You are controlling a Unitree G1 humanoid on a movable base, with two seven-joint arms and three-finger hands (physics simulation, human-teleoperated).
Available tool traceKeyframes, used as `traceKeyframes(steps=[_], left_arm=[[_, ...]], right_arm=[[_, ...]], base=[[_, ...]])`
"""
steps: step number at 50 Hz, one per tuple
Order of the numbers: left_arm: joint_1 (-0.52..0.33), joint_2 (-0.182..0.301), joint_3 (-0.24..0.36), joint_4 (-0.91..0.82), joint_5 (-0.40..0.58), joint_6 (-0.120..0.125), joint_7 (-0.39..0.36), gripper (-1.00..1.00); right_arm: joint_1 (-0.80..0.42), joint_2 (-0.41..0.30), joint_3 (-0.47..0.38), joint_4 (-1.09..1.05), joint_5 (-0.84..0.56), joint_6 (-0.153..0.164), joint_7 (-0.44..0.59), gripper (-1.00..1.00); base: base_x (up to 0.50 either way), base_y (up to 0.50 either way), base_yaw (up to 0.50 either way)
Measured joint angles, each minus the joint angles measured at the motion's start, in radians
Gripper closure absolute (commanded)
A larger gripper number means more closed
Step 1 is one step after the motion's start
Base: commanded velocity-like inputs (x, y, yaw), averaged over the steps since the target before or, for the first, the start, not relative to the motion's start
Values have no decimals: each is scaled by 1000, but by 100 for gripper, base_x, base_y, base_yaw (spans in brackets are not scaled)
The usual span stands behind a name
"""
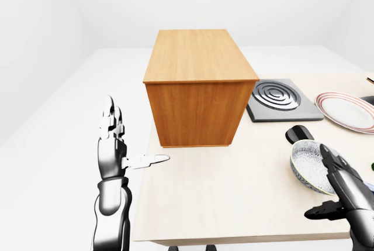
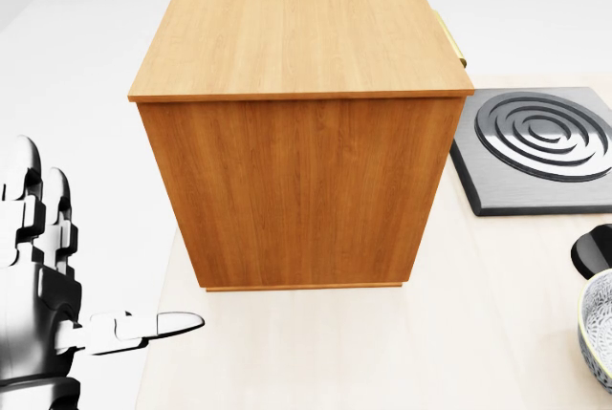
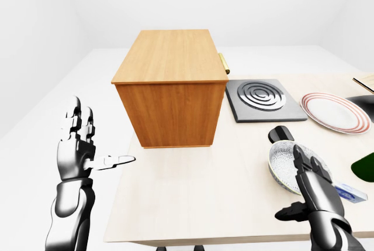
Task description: Put the bowl on the top of the cabinet.
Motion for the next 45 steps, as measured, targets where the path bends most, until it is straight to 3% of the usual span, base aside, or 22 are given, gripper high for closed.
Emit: traceKeyframes(steps=[17,45], left_arm=[[0,1,0,5,-1,0,-2,-100],[9,0,-5,-5,1,0,-9,-100]], right_arm=[[7,-3,60,38,-29,0,-42,-100],[36,-19,25,136,-46,0,-50,-100]], base=[[0,0,0],[0,0,0]])
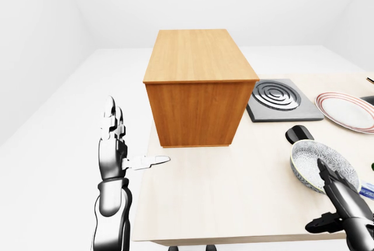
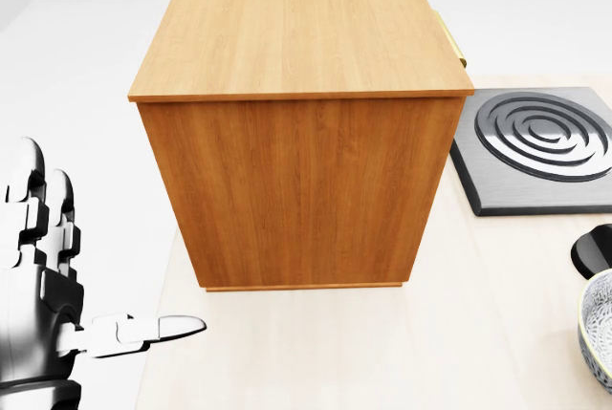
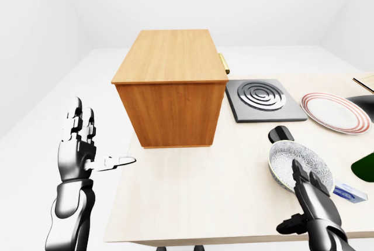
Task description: Put the bowl on the top of the cabinet.
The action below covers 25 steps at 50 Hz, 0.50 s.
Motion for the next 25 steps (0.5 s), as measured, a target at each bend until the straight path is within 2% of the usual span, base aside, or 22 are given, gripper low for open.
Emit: traceKeyframes(steps=[13,14,15,16,25], left_arm=[[1,0,-2,1,-1,0,-3,-100],[1,0,-2,2,-1,0,-3,-100],[1,0,-2,2,-1,0,-3,-100],[2,0,-3,2,-1,0,-4,-100],[2,-1,-4,2,0,0,-4,-100]], right_arm=[[-8,-26,21,71,-8,0,-33,-100],[-9,-28,23,77,-9,0,-36,-73],[-10,-31,24,83,-9,0,-40,59],[-10,-33,26,89,-10,0,-42,100],[-16,-53,35,120,-4,0,-88,100]], base=[[0,0,0],[0,0,0],[0,0,0],[0,0,0],[0,0,0]])
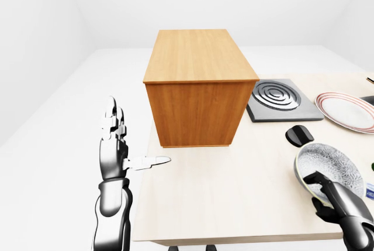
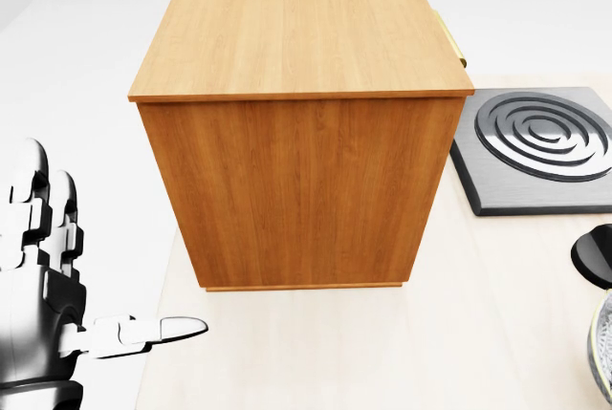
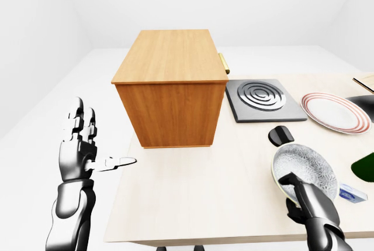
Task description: Put the bowl on the top of the cabinet.
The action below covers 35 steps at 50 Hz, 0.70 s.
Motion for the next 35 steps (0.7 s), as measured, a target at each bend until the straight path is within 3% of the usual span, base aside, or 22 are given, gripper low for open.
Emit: traceKeyframes(steps=[21,30,35], left_arm=[[-9,1,3,12,-2,0,8,-100],[-11,1,2,17,-2,0,10,-100],[-11,1,1,17,-2,0,9,-100]], right_arm=[[-10,-25,2,-5,45,0,26,100],[-82,-60,-66,-216,117,2,220,100],[-150,-104,-96,-347,160,34,335,100]], base=[[0,0,0],[0,0,0],[0,0,0]])
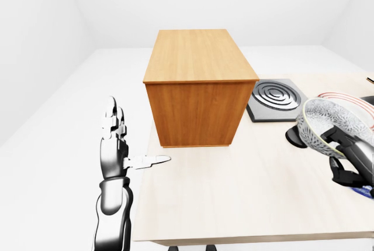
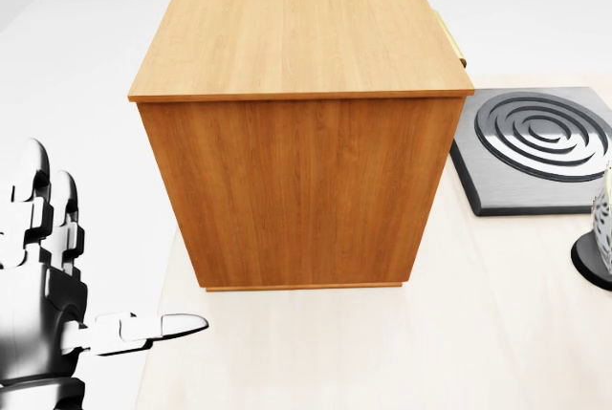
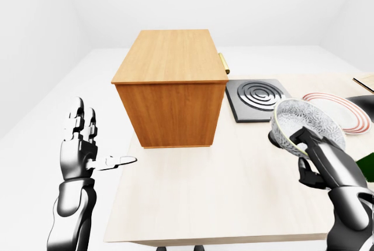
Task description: Put the bowl on the top of the cabinet.
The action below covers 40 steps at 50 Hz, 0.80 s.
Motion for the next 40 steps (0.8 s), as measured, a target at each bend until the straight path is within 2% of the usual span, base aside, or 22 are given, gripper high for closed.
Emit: traceKeyframes(steps=[4,10,14,20,25,29,37,40], left_arm=[[0,0,-1,0,0,0,-1,-100],[3,0,-3,0,-1,0,-5,-100],[4,0,-4,0,-1,0,-7,-100],[5,0,-5,3,-2,0,-10,-100],[5,1,-5,6,-3,0,-12,-100],[3,1,-4,11,-3,0,-13,-100],[-5,2,-1,32,-5,0,-12,-100],[-9,2,0,41,-6,0,-11,-100]], right_arm=[[-50,-39,-15,-81,28,37,62,100],[-138,-117,-14,-142,47,96,62,100],[-223,-189,18,-121,56,140,62,100],[-411,-322,119,1,61,140,61,100],[-631,-411,242,215,60,140,23,100],[-844,-450,345,453,36,105,-47,100],[-1290,-474,516,932,-82,-14,-231,100],[-1431,-466,561,1109,-128,-34,-284,100]], base=[[0,0,0],[0,0,0],[0,0,0],[0,0,0],[0,0,0],[0,0,0],[0,0,0],[0,0,0]])
